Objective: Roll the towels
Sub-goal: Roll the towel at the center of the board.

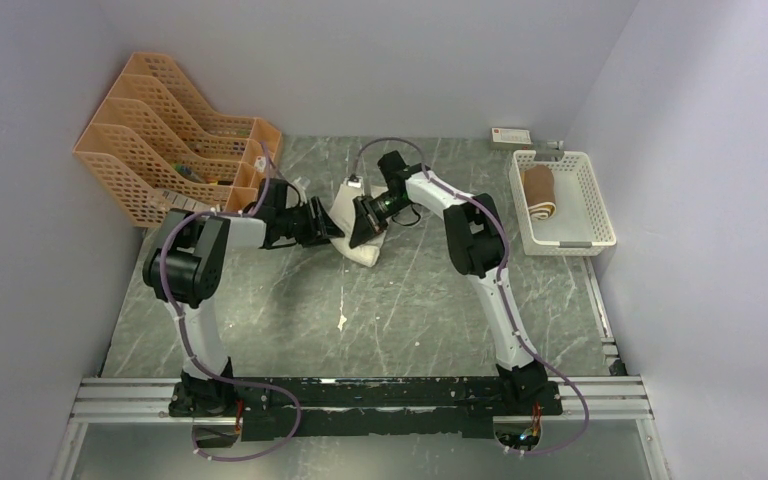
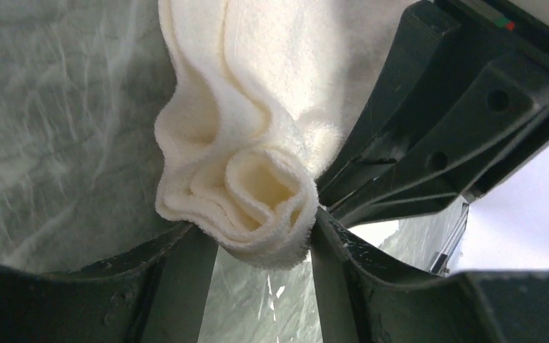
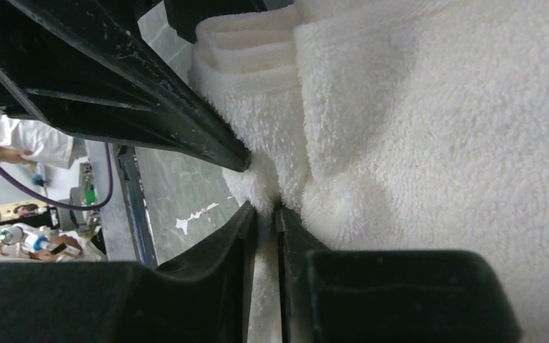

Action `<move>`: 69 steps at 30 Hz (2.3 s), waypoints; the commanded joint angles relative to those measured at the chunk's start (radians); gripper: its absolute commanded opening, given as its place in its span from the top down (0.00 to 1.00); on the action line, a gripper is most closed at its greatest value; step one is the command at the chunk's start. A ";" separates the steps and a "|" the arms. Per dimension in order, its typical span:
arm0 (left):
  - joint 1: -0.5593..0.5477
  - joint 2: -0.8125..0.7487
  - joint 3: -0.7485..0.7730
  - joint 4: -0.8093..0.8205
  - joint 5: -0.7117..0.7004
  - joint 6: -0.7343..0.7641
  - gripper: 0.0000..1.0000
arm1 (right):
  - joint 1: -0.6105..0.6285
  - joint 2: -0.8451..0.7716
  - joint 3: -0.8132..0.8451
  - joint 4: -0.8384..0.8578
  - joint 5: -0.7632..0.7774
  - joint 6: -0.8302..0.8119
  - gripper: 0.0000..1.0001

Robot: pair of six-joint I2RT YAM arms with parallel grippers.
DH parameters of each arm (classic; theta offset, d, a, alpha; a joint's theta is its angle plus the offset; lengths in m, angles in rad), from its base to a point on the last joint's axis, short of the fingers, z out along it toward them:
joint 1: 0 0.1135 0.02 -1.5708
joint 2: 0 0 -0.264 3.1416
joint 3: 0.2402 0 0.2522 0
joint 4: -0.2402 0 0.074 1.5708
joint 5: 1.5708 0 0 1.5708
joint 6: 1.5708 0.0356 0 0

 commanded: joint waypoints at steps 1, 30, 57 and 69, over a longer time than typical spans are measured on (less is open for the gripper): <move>-0.010 0.068 0.039 -0.100 -0.111 0.076 0.39 | 0.017 0.032 0.052 -0.056 0.187 -0.048 0.79; -0.017 0.135 0.085 -0.173 -0.135 0.133 0.40 | 0.333 -0.669 -0.600 0.543 1.137 -0.107 0.00; 0.016 0.108 0.011 -0.124 -0.098 0.092 0.40 | 0.405 -0.377 -0.524 0.535 1.245 -0.146 0.69; 0.121 -0.187 -0.086 -0.168 -0.095 0.053 0.29 | 0.350 -0.441 -0.554 0.498 0.900 -0.069 1.00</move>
